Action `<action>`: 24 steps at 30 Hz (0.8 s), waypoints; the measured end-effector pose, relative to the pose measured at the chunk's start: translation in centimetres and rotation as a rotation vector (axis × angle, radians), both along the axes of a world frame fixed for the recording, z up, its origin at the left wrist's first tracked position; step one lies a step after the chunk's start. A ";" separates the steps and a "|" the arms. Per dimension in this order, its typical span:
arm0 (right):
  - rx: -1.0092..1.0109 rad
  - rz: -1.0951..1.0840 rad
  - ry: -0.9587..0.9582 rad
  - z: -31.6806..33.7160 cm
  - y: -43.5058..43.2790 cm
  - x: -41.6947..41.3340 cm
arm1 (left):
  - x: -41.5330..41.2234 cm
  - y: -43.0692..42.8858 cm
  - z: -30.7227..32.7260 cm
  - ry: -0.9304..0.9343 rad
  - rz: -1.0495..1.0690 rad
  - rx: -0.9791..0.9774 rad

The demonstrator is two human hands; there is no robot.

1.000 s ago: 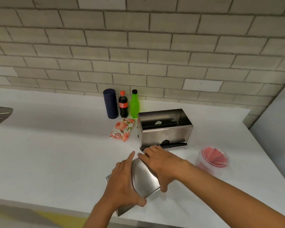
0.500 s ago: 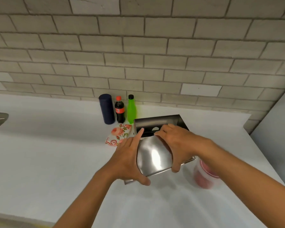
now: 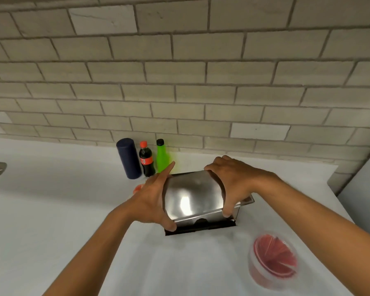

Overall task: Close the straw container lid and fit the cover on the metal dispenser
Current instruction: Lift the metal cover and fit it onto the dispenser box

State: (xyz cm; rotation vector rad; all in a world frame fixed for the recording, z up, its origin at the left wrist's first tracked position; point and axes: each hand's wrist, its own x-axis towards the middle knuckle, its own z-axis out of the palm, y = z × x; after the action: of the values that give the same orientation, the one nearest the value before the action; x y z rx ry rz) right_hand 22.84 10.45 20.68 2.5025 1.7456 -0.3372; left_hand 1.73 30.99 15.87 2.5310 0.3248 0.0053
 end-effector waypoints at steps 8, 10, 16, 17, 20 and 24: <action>0.029 0.030 0.033 -1.7 3.0 3.3 | 2.0 2.5 -0.5 0.065 0.085 -0.041; 0.039 0.023 0.050 -2.0 3.4 3.8 | 2.5 3.0 -0.5 0.075 0.097 -0.021; 0.021 0.012 0.101 -2.7 4.2 4.6 | 3.2 4.2 -1.5 0.085 0.099 -0.031; 0.015 0.009 0.107 -2.8 4.2 4.7 | 3.3 4.3 -1.6 0.088 0.097 -0.029; -0.002 0.002 0.117 -2.8 4.4 4.8 | 3.6 4.7 -2.0 0.088 0.099 -0.033; -0.017 -0.002 0.119 -3.0 4.6 4.8 | 3.6 5.2 -2.2 0.083 0.092 -0.059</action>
State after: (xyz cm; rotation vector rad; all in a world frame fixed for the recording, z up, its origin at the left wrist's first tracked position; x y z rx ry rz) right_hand 27.63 15.04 17.67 2.5211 1.7735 -0.5087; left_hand 5.34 36.17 13.67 2.4598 0.4676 -0.0733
